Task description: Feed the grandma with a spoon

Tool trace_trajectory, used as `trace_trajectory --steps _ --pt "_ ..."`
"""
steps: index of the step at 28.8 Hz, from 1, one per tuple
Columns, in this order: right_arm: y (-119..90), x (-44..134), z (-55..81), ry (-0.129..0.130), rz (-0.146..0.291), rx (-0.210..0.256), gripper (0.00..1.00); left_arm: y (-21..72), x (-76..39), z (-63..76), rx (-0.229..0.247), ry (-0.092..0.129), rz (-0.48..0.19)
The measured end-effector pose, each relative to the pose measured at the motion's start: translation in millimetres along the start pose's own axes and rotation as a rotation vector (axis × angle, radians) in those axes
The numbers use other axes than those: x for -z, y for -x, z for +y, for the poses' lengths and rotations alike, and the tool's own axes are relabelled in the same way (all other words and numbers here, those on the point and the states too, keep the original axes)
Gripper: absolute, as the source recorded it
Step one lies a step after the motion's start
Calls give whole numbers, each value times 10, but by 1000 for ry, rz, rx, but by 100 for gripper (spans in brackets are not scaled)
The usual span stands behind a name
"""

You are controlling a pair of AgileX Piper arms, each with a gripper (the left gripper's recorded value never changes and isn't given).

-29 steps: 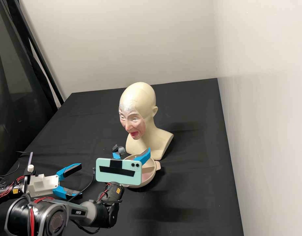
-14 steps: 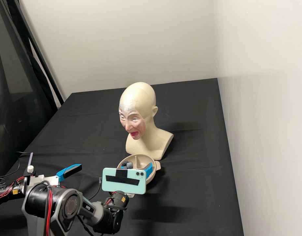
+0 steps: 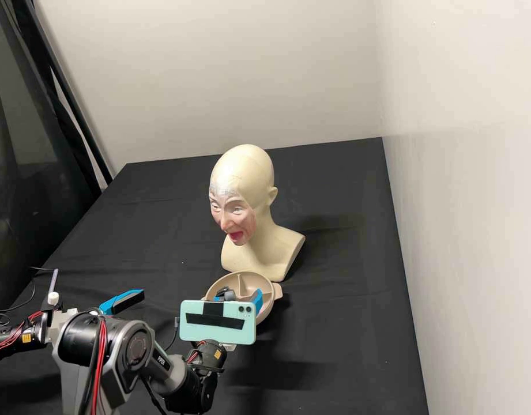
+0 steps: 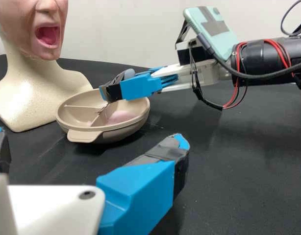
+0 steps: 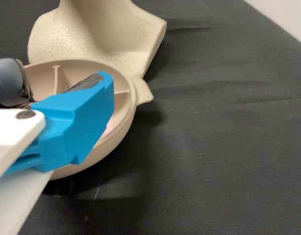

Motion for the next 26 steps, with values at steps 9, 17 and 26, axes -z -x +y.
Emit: trace_trajectory --steps 9,17,26 --pt "-92 10 -94 4 10 26 0 -4 -13 1 -1 -1 -4" --pt "-168 9 -183 28 10 51 0 -36 -67 -31 9 -5 -22" --pt "-218 16 -216 38 11 54 0 -60 -115 -23 6 -7 -36"
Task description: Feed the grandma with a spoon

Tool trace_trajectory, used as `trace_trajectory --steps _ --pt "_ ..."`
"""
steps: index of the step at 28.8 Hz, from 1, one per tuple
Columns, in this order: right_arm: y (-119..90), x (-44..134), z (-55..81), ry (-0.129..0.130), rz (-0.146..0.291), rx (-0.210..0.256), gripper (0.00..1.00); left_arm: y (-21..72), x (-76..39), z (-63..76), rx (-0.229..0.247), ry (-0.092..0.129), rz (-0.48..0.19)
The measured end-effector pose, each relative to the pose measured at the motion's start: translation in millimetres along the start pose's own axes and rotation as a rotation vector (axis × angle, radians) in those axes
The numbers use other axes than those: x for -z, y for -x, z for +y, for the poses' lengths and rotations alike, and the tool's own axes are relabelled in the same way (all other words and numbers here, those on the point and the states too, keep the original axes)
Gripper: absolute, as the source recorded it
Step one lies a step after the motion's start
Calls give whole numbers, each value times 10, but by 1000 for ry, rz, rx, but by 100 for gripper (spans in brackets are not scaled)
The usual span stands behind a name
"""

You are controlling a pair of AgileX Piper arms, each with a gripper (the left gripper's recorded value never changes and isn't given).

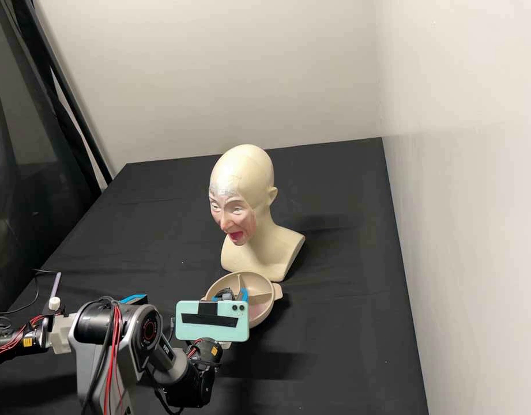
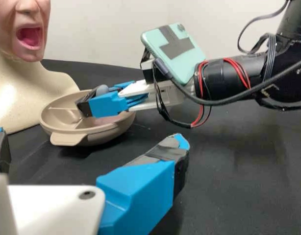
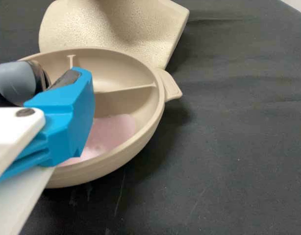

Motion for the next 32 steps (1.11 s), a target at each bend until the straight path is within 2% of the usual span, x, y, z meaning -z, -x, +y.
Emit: trace_trajectory --steps 12,16,19,24,27,32 --pt "-14 15 -15 5 6 5 0 -7 4 -16 6 0 2" --pt "2 55 26 6 15 -5 0 -7 4 -16 6 0 2" --pt "37 72 42 -9 8 0 0 -7 4 -16 6 0 2" --pt "109 93 99 -15 14 -16 0 -7 4 -16 6 0 2" --pt "167 106 150 -37 19 -32 0 -7 4 -16 6 0 2" --pt "253 115 270 -48 21 -79 0 -7 4 -16 6 0 2"
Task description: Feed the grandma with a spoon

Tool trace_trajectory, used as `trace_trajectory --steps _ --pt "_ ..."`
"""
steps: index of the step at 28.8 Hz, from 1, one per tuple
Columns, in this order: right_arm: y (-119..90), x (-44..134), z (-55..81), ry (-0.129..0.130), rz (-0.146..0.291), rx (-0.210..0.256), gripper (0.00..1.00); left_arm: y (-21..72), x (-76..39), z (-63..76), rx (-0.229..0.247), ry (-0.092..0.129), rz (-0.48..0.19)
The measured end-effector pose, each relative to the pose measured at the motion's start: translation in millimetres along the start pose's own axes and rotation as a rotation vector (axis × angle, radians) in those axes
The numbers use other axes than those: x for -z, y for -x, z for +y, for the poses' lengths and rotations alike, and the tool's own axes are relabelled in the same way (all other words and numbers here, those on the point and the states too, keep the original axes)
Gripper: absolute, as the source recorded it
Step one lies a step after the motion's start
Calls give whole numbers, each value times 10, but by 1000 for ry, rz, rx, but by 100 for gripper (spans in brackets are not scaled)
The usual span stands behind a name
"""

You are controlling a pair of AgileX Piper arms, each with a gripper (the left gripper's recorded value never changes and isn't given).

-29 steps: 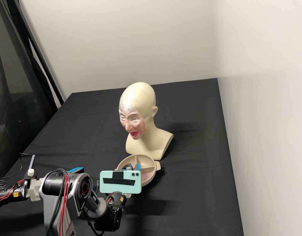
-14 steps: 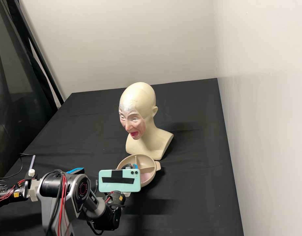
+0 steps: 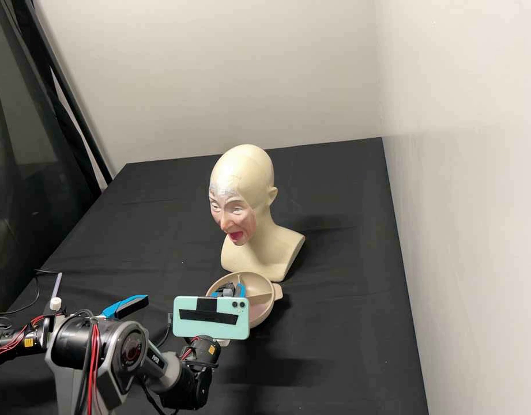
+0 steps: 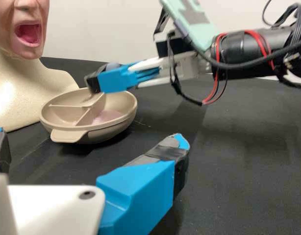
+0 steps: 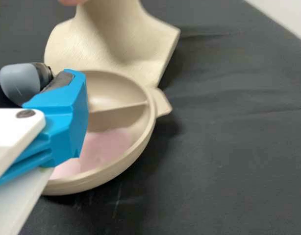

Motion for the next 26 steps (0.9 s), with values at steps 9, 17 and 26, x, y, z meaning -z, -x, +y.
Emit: trace_trajectory --steps 9,17,26 --pt "50 17 106 -32 14 -46 0 0 0 0 0 0 0" --pt "86 45 196 -46 33 -73 0 7 2 -9 4 0 1" --pt "135 195 335 -82 92 -125 0 9 21 1 0 1 7"
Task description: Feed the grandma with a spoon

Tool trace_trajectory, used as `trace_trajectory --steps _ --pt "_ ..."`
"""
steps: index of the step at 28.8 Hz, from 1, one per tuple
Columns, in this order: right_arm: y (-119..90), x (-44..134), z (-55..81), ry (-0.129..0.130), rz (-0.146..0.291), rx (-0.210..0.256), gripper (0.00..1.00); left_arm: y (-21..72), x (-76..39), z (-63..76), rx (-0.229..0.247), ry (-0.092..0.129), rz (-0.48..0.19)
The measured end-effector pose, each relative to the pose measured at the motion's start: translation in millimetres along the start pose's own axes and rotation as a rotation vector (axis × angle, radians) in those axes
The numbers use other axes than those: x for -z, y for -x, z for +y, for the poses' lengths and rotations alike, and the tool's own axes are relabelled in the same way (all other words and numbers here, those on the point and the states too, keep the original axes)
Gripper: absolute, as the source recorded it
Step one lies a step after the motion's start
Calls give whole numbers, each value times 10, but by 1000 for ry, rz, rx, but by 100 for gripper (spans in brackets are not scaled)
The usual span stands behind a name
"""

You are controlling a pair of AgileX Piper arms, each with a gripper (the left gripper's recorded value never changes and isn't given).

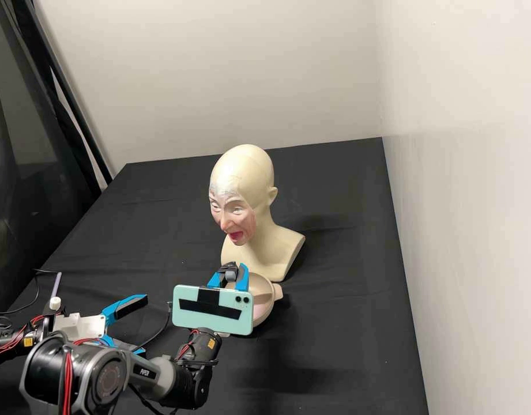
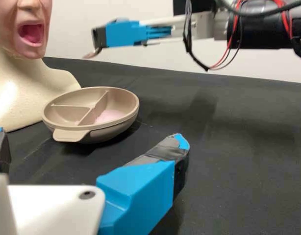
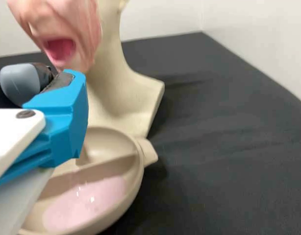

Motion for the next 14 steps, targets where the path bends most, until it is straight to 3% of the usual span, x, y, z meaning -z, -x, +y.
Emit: trace_trajectory --steps 5,10,14 --pt "-61 108 81 4 32 -25 0 0 7 2 -1 0 2" --pt "-133 244 67 -1 78 -27 0 0 11 3 -1 1 3" --pt "-180 293 51 1 88 -22 0 0 11 3 -1 1 3"
